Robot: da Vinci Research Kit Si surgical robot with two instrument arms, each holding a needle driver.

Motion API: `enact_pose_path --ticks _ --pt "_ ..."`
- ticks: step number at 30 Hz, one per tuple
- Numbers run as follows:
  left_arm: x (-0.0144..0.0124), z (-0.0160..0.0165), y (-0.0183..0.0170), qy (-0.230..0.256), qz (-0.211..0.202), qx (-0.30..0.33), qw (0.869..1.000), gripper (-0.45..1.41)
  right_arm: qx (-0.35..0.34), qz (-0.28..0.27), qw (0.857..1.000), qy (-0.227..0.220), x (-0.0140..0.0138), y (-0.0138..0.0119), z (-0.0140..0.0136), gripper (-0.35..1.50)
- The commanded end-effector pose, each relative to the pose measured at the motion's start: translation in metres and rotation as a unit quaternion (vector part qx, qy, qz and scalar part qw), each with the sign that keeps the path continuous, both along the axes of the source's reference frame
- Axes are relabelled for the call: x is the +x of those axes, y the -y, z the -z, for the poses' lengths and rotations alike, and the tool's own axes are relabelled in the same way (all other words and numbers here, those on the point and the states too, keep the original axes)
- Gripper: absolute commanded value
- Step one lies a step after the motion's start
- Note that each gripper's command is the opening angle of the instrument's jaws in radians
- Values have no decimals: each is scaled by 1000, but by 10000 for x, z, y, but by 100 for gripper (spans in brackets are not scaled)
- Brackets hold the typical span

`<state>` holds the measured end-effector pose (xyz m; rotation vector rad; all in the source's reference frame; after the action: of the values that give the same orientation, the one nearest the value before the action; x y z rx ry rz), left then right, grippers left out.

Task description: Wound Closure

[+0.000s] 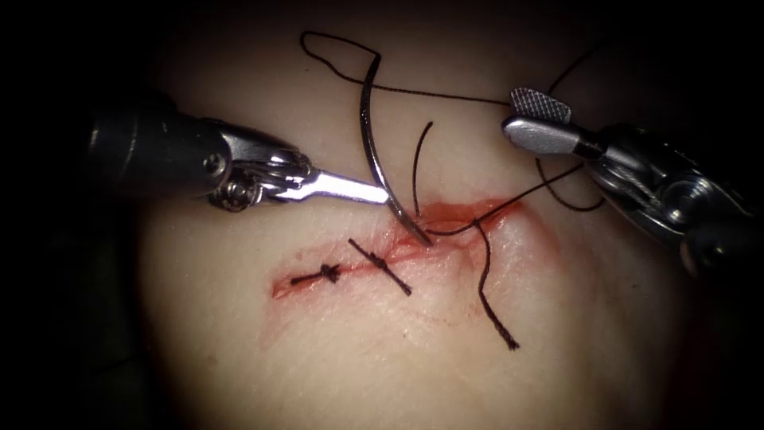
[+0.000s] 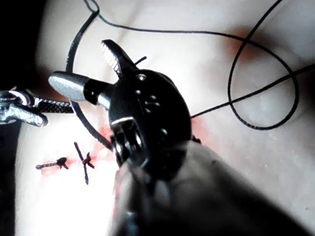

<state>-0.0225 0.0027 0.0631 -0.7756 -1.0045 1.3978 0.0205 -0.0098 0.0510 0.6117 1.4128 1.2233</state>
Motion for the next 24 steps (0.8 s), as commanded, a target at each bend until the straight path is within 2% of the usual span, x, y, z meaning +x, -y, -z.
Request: enact_pose_path --ticks 1,5,7,8,9,10,11,12,16,19,20,24 --pt "-8 -6 -1 4 -3 -12 1000 94 2 0 1000 -3 11 1 -1 99" --pt "-18 -11 -5 8 -3 -23 1000 96 2 1 1000 -3 16 6 0 103" --pt "-22 -16 -8 10 -12 -49 999 101 5 1 1000 -4 19 7 2 103" --pt "-23 -19 -10 10 -15 -52 998 84 5 2 1000 -4 20 8 3 103" --pt "-24 -23 -11 9 -15 -53 998 56 7 0 1000 -5 21 9 4 103" --pt "-24 -26 -11 11 -16 -57 998 37 8 1 1000 -5 23 11 6 103" --pt "-22 -29 -11 5 -23 -66 998 -10 8 1 1000 -5 25 12 7 103" --pt "-17 -34 -9 -15 -40 -77 996 -45 10 2 1000 -6 27 15 9 103" --pt "-6 -36 -15 -18 -68 -114 991 -45 10 8 1000 -10 32 20 14 104" --pt "1 -30 -30 -10 -109 -180 978 -45 10 11 1000 -11 32 22 16 104" --pt "5 -24 -39 -4 -152 -255 955 -45 10 11 1000 -11 32 22 16 104" --pt "9 -9 -58 37 -217 -338 915 -45 10 12 1000 -11 32 23 16 106"
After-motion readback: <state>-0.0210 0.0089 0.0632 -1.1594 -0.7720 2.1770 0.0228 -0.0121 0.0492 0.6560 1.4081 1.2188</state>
